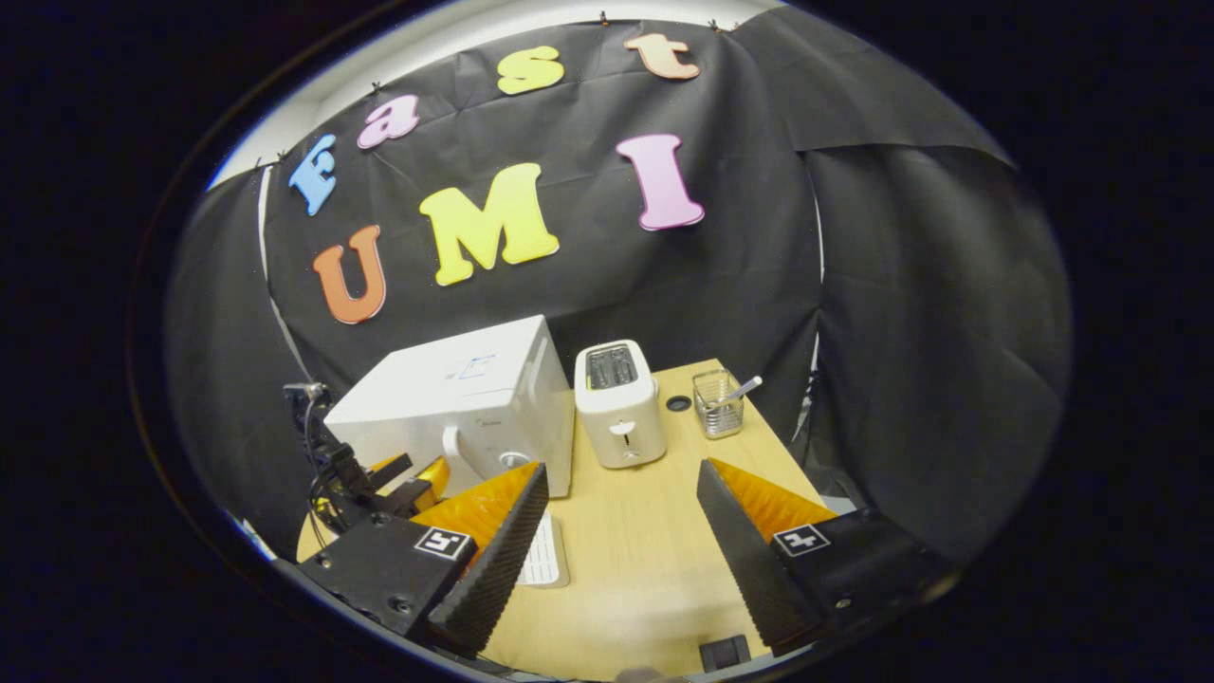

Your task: Open the microwave oven with the left hand, put the food in, and close the microwave oven.

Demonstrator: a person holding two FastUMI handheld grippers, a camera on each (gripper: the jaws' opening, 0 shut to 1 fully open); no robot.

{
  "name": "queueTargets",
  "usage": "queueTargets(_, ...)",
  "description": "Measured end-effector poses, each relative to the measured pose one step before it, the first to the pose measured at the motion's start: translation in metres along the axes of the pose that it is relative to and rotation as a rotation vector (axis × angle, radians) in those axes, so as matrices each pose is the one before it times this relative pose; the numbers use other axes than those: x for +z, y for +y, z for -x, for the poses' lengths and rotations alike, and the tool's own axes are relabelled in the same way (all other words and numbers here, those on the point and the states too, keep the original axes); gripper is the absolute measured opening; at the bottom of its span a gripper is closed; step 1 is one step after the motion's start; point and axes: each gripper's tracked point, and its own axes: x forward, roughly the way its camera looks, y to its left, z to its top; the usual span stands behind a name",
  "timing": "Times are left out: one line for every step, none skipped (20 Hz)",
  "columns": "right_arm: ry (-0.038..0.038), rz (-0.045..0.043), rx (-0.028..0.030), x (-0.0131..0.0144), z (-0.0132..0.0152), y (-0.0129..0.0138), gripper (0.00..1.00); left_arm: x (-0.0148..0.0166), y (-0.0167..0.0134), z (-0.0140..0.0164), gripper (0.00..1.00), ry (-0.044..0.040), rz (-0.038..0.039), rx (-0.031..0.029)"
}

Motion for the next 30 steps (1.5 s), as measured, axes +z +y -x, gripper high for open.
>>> queueTargets(-0.00661, 0.00347, 0.00610, 0.00095, 0.00309, 0.00404, 1.00, 0.00624, 0.00733, 0.01050, 0.97, -0.01115, -0.00200, 0.01631)
queueTargets(-0.00833, 0.00505, 0.00629, 0.00194, 0.00336, 0.00576, 1.00, 0.00875, 0.00678, 0.01152, 0.97, -0.01314, 0.00152, 0.00928)
queueTargets(-0.01022, 0.00390, 0.00797, 0.00168, 0.00287, 0.00592, 1.00, 0.00629, 0.00615, 0.01364, 0.97, -0.00630, 0.00268, 0.01254)
queueTargets(-0.01209, 0.00508, 0.00867, 0.00282, 0.00355, 0.00719, 1.00, 0.00931, 0.00711, 0.01429, 0.97, -0.01344, 0.00038, 0.00823)
queueTargets(-0.01295, 0.00499, 0.00754, 0.00340, 0.00386, 0.00681, 1.00, 0.00890, 0.00529, 0.01619, 0.97, -0.01264, -0.00193, 0.00438)
queueTargets(-0.01332, 0.00643, 0.00807, 0.00231, 0.00428, 0.00704, 1.00, 0.01183, 0.00624, 0.01630, 0.97, -0.02085, -0.00969, 0.00715)
queueTargets(-0.01573, 0.00792, 0.00430, 0.00365, 0.00357, 0.00592, 1.00, 0.01121, 0.00756, 0.01450, 0.97, -0.01913, -0.01088, 0.00585)
queueTargets(-0.01354, 0.00821, 0.00463, 0.00271, 0.00438, 0.00617, 1.00, 0.01276, 0.00661, 0.01514, 0.97, -0.01735, -0.00783, 0.00459)
queueTargets(-0.01211, 0.00791, 0.00488, 0.00271, 0.00438, 0.00654, 1.00, 0.01056, 0.00687, 0.01622, 0.97, -0.01091, -0.00083, 0.00359)
queueTargets(-0.01155, 0.00923, 0.00453, 0.00238, 0.00515, 0.00663, 1.00, 0.01017, 0.00444, 0.01567, 0.97, -0.01063, 0.00683, 0.00053)
queueTargets(-0.01724, 0.00839, 0.00162, 0.00400, 0.00490, 0.00598, 1.00, 0.01305, 0.00567, 0.01386, 0.97, -0.01660, 0.01062, 0.00657)
queueTargets(-0.01654, 0.00775, -0.00108, 0.00369, 0.00534, 0.00440, 1.00, 0.01000, 0.00455, 0.01324, 0.97, -0.01313, 0.01026, 0.00150)
queueTargets(-0.01798, 0.00518, 0.00057, 0.00416, 0.00508, 0.00505, 1.00, 0.00858, 0.00278, 0.01328, 0.97, -0.00453, 0.01242, -0.00252)
queueTargets(-0.01823, 0.00408, -0.00197, 0.00351, 0.00516, 0.00572, 1.00, 0.00568, 0.00249, 0.01154, 0.97, 0.00372, 0.01411, -0.00334)
queueTargets(-0.01985, 0.00766, -0.00181, 0.00382, 0.00609, 0.00444, 0.90, 0.00580, 0.00233, 0.01188, 0.97, 0.00205, 0.01187, -0.00444)
queueTargets(-0.01868, 0.01055, -0.00246, 0.00442, 0.00493, 0.00451, 1.00, 0.00739, 0.00072, 0.00921, 0.97, -0.00671, 0.00490, -0.01111)
queueTargets(-0.01592, 0.01102, -0.00494, 0.00476, 0.00497, 0.00344, 1.00, 0.00738, 0.00105, 0.00813, 0.97, -0.01102, -0.00610, -0.00565)
queueTargets(-0.01496, 0.01133, -0.00388, 0.00354, 0.00581, 0.00314, 1.00, 0.00543, 0.00353, 0.00757, 0.97, -0.00444, -0.01530, 0.00513)
queueTargets(-0.01643, 0.00980, -0.00134, 0.00505, 0.00461, 0.00374, 1.00, 0.00503, 0.00377, 0.00634, 0.97, -0.00504, -0.01235, 0.00453)
queueTargets(-0.00941, 0.00733, 0.00157, 0.00371, 0.00445, 0.00417, 0.90, 0.00447, 0.00070, 0.00621, 0.97, -0.00487, 0.00009, -0.00397)
queueTargets(-0.01014, 0.00480, 0.00329, 0.00404, 0.00405, 0.00453, 0.90, 0.00561, -0.00069, 0.00440, 0.97, -0.00715, 0.00653, -0.00618)
queueTargets(-0.01244, 0.00296, 0.00749, 0.00428, 0.00475, 0.00560, 0.90, 0.00355, 0.00192, 0.00436, 1.00, -0.00233, 0.00692, 0.00483)
queueTargets(-0.01083, 0.00421, 0.00324, 0.00346, 0.00297, 0.00298, 0.90, 0.00259, 0.00169, 0.00466, 0.97, -0.00184, 0.00901, 0.00144)
queueTargets(-0.01137, 0.00627, -0.00025, 0.00438, 0.00271, 0.00212, 1.00, 0.00413, 0.00094, 0.00385, 0.97, -0.00138, 0.00957, 0.00488)
queueTargets(-0.01052, 0.00664, -0.00159, 0.00366, 0.00316, 0.00207, 0.90, 0.00409, 0.00096, 0.00301, 0.97, -0.00842, 0.00729, 0.00144)
queueTargets(-0.01060, 0.00841, -0.00070, 0.00344, 0.00228, 0.00167, 0.90, 0.00440, 0.00060, 0.00292, 0.97, -0.00852, 0.00378, 0.00358)
queueTargets(-0.00776, 0.00628, -0.00051, 0.00377, 0.00201, 0.00162, 0.90, 0.00181, 0.00255, 0.00145, 0.97, -0.00684, -0.00160, 0.00797)
queueTargets(-0.00321, 0.00367, 0.00264, 0.00195, 0.00258, 0.00268, 1.00, -0.00004, 0.00094, 0.00166, 0.97, 0.00334, -0.00089, 0.00124)
queueTargets(-0.00288, 0.00622, 0.00265, 0.00178, 0.00170, 0.00190, 1.00, 0.00082, -0.00122, 0.00151, 0.97, -0.00056, 0.00215, -0.00075)
queueTargets(-0.00275, 0.00713, -0.00081, 0.00138, 0.00123, 0.00116, 1.00, 0.00182, 0.00126, 0.00089, 0.87, -0.00402, 0.00081, 0.00287)
